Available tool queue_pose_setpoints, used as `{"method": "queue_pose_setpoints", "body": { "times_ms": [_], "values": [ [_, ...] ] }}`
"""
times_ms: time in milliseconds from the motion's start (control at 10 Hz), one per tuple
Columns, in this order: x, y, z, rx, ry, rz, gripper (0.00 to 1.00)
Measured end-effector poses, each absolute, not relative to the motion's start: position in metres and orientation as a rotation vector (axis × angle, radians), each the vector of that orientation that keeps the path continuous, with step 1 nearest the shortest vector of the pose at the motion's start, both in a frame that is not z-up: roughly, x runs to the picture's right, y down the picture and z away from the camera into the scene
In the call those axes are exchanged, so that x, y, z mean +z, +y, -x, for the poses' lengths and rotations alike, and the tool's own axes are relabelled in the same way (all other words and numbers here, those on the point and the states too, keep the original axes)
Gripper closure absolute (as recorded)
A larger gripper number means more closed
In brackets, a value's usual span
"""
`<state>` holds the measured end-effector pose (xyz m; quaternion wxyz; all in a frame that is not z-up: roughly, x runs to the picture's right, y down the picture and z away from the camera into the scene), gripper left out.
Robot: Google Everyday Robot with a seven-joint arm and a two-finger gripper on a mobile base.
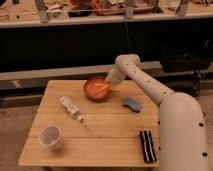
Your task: Place the pepper in the ceramic bowl
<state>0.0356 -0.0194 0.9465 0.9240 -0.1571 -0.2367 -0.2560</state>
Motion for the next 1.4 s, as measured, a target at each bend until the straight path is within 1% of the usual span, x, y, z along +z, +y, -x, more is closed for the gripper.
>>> {"method": "queue_pose_setpoints", "body": {
  "times_ms": [500, 600, 700, 800, 900, 1100, 1300, 1400],
  "values": [
    [0.9471, -0.0213, -0.0344, -0.518, -0.489, 0.322, 0.56],
    [0.9471, -0.0213, -0.0344, -0.518, -0.489, 0.322, 0.54],
    [0.9473, -0.0216, -0.0339, -0.517, -0.489, 0.322, 0.47],
    [0.9473, -0.0221, -0.0335, -0.515, -0.489, 0.322, 0.38],
    [0.9475, -0.0224, -0.0333, -0.513, -0.489, 0.321, 0.34],
    [0.9477, -0.0230, -0.0329, -0.511, -0.490, 0.321, 0.34],
    [0.9484, -0.0232, -0.0325, -0.508, -0.492, 0.321, 0.47],
    [0.9485, -0.0235, -0.0321, -0.508, -0.492, 0.321, 0.50]
  ]
}}
